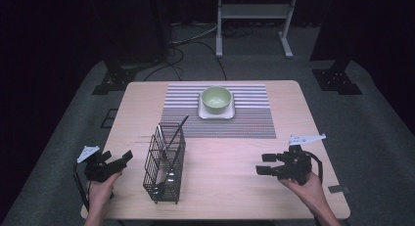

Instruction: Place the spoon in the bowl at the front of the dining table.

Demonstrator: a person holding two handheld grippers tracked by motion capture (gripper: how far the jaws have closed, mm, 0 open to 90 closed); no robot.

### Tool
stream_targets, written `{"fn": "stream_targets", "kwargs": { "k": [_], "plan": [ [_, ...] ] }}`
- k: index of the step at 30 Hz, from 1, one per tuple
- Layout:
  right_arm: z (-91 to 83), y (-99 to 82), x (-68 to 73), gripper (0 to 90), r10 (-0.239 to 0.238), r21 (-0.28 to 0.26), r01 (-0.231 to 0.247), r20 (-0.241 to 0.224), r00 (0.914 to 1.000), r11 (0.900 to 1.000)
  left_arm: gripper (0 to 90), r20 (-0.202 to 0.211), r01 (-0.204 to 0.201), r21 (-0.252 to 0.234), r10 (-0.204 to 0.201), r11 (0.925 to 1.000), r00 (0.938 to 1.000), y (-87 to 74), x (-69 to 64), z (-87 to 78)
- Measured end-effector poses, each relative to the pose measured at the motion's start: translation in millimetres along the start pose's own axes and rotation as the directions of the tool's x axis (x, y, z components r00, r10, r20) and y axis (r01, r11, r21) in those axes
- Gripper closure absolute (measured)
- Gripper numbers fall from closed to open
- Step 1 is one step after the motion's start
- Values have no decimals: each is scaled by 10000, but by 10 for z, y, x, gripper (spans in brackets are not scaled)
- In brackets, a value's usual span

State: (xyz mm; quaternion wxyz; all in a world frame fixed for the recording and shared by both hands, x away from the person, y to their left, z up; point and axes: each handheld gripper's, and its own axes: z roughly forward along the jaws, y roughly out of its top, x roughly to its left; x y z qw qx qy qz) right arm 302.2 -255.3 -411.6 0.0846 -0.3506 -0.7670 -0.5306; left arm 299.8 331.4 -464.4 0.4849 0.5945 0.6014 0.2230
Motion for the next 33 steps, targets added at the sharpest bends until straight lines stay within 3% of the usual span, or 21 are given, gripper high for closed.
{"fn": "stream_targets", "kwargs": {
  "k": [33],
  "plan": [
    [344, 657, 369, 201, -621, 1103, 686, -609, 9962, 9915, 9, 33, -57, 39, 57, 10000, 10000, -1, -2, 1]
  ]
}}
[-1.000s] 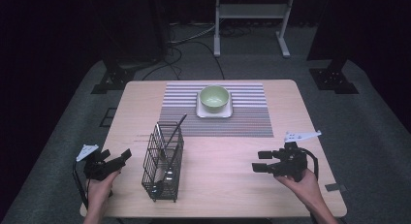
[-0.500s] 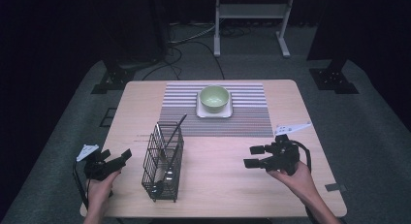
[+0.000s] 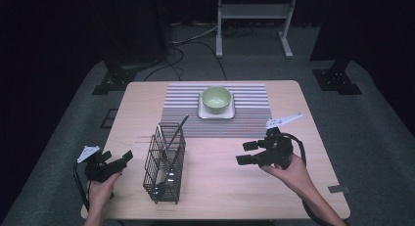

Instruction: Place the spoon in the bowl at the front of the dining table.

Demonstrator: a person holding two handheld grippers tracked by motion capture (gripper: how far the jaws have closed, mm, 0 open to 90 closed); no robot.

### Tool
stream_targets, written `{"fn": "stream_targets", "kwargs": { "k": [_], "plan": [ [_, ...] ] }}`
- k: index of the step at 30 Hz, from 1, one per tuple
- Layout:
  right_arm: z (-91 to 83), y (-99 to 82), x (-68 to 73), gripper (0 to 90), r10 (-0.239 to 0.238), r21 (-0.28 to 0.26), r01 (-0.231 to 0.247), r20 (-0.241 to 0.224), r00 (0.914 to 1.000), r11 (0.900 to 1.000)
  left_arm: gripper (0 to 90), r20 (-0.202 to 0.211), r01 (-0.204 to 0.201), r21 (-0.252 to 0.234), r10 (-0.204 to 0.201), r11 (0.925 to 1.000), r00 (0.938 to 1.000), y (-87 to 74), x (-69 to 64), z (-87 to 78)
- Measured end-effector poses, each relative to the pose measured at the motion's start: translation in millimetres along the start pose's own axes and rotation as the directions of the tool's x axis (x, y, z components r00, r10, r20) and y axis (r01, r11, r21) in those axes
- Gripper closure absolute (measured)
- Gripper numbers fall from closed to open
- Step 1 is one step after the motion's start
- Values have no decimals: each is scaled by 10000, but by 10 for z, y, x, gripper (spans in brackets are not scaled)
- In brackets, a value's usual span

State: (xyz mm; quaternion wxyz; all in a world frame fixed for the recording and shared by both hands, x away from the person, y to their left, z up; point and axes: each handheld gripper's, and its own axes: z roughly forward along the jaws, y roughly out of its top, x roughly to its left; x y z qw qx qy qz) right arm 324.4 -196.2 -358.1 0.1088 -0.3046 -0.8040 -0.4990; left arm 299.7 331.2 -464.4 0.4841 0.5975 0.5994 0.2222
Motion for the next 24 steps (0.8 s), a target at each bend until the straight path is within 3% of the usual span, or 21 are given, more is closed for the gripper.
{"fn": "stream_targets", "kwargs": {
  "k": [24],
  "plan": [
    [257, 307, 89, 200, -196, 526, 213, -334, 9993, 9984, 10, 19, -2, -20, 2, 10000, 10000, 0, -4, -5]
  ]
}}
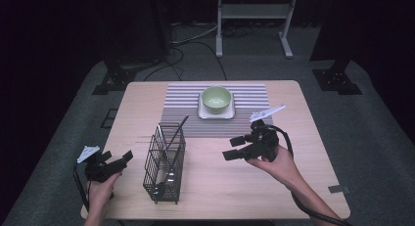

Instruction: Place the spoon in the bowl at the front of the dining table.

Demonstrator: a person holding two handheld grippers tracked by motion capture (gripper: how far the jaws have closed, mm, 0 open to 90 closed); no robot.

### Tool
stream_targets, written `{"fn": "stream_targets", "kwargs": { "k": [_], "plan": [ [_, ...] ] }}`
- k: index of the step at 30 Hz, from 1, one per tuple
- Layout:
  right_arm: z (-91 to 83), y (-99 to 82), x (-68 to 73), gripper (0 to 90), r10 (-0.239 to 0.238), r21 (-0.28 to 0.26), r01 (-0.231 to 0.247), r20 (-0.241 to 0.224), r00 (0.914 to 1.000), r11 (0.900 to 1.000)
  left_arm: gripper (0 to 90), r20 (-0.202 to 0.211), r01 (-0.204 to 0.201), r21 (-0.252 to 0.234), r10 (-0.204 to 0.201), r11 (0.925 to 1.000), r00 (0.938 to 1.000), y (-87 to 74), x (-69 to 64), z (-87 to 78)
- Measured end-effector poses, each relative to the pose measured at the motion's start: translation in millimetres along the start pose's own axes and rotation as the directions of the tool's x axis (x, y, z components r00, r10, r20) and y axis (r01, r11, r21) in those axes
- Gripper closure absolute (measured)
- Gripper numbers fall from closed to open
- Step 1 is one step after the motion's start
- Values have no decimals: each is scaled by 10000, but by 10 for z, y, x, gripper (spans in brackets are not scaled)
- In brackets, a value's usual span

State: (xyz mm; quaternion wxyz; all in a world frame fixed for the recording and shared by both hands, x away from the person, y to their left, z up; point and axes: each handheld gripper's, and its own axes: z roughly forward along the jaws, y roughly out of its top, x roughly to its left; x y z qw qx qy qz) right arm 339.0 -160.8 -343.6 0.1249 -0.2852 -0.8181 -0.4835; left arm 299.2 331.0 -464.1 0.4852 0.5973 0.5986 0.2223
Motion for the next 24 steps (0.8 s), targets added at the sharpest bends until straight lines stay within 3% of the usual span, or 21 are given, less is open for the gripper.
{"fn": "stream_targets", "kwargs": {
  "k": [24],
  "plan": [
    [251, 298, 70, 201, -89, 443, 109, -439, 9990, 9990, 10, -3, 26, 18, -26, 10000, 10000, 3, 7, -14]
  ]
}}
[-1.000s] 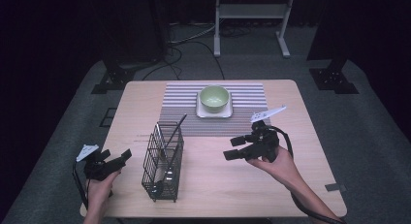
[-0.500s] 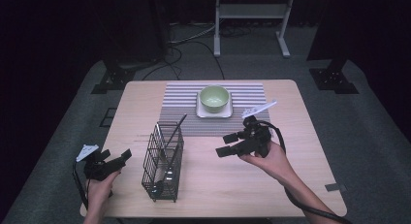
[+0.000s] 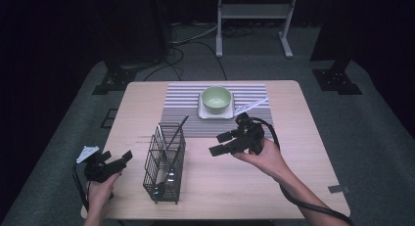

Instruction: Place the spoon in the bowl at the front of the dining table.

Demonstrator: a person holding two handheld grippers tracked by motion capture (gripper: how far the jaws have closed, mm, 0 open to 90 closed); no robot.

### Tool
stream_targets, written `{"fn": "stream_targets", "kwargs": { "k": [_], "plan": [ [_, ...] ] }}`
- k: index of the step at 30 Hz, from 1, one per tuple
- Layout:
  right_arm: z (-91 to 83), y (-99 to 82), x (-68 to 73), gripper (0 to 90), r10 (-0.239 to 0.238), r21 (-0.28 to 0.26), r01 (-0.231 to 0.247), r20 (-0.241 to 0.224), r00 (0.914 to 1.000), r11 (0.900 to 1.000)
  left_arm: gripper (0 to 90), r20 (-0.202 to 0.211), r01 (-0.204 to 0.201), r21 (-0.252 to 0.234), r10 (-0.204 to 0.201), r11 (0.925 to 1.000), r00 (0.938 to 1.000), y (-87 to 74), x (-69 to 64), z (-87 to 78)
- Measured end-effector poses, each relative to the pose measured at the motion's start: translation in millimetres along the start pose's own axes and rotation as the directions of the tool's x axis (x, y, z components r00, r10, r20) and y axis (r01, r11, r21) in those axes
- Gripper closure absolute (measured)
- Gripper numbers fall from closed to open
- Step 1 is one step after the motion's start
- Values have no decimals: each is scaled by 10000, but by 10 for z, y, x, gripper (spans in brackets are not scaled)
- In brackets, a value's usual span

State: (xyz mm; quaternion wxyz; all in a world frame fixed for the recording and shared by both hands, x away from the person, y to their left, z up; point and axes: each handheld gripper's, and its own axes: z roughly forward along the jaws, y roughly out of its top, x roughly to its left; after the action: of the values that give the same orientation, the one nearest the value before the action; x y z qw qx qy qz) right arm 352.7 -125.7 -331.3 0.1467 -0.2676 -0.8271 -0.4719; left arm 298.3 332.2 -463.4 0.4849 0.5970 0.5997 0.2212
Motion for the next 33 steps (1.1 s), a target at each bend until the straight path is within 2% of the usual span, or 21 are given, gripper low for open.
{"fn": "stream_targets", "kwargs": {
  "k": [33],
  "plan": [
    [429, 355, 56, 210, -162, 791, 178, -210, 9996, 9967, 10, -14, 84, -86, -84, 9999, 10000, 4, 14, -17]
  ]
}}
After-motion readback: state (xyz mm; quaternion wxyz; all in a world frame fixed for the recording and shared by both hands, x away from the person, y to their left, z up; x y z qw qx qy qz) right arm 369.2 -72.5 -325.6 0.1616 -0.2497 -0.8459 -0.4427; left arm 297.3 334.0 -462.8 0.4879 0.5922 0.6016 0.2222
